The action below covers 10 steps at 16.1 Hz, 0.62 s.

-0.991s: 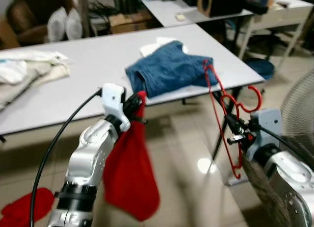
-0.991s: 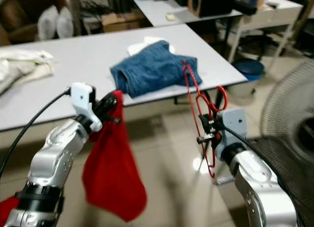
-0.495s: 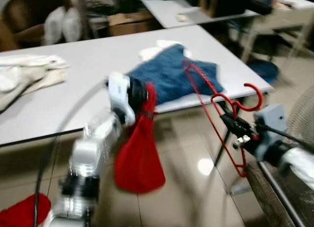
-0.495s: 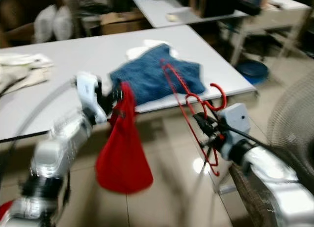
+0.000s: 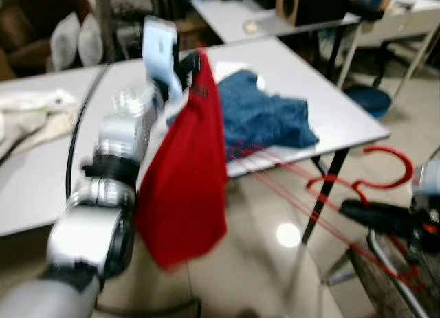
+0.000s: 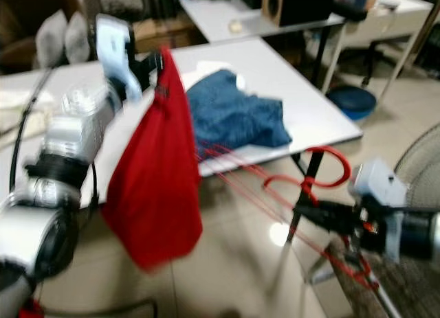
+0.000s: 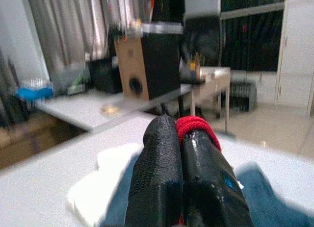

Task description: Hang hanger

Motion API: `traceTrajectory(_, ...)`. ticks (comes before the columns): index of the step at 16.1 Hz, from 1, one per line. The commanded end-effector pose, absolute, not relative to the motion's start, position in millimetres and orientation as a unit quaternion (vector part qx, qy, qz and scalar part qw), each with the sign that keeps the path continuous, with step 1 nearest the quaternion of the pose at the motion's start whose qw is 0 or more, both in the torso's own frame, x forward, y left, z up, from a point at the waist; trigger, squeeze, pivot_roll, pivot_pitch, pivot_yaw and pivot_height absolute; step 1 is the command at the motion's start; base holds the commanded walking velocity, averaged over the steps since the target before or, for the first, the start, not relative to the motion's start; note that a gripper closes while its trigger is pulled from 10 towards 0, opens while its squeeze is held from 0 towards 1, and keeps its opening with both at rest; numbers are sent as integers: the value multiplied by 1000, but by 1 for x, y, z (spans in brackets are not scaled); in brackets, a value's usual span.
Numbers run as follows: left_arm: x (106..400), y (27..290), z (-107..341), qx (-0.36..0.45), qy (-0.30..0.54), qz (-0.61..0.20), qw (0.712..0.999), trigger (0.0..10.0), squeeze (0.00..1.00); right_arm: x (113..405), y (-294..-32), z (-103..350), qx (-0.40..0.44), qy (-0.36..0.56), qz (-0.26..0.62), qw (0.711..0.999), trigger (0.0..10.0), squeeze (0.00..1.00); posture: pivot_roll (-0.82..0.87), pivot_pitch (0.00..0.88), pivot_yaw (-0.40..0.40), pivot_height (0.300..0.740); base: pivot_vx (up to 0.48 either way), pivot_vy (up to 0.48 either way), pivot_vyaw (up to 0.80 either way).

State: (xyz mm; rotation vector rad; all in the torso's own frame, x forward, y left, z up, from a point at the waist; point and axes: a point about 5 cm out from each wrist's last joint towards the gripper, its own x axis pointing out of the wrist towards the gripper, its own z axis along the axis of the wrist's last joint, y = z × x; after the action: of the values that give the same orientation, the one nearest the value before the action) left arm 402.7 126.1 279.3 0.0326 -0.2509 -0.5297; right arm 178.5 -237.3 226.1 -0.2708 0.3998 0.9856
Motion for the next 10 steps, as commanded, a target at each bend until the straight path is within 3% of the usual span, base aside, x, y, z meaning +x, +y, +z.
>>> traceTrajectory(1, 405, 148, 299, 14, -156, -236, 959, 10000, 0, 176, -223, 234, -131, 173, 516, 829, 10000, 0, -256, 0, 80, 740, 356, 0, 0)
traceTrajectory(4, 405, 141, 329, 8, -198, -264, 944, 10000, 0, 187, -216, 235, -135, 168, 547, 809, 10000, 0, -214, 0, 62, 740, 355, 0, 0)
traceTrajectory(7, 395, 139, 365, 5, -246, -308, 919, 10000, 0, 221, -211, 227, -180, 170, 552, 796, 10000, 0, -184, 0, 41, 740, 360, 0, 0)
traceTrajectory(10, 379, 144, 381, -1, -261, -357, 897, 10000, 0, 264, -205, 231, -218, 126, 514, 820, 10000, 0, -177, 0, 28, 740, 356, 0, 0)
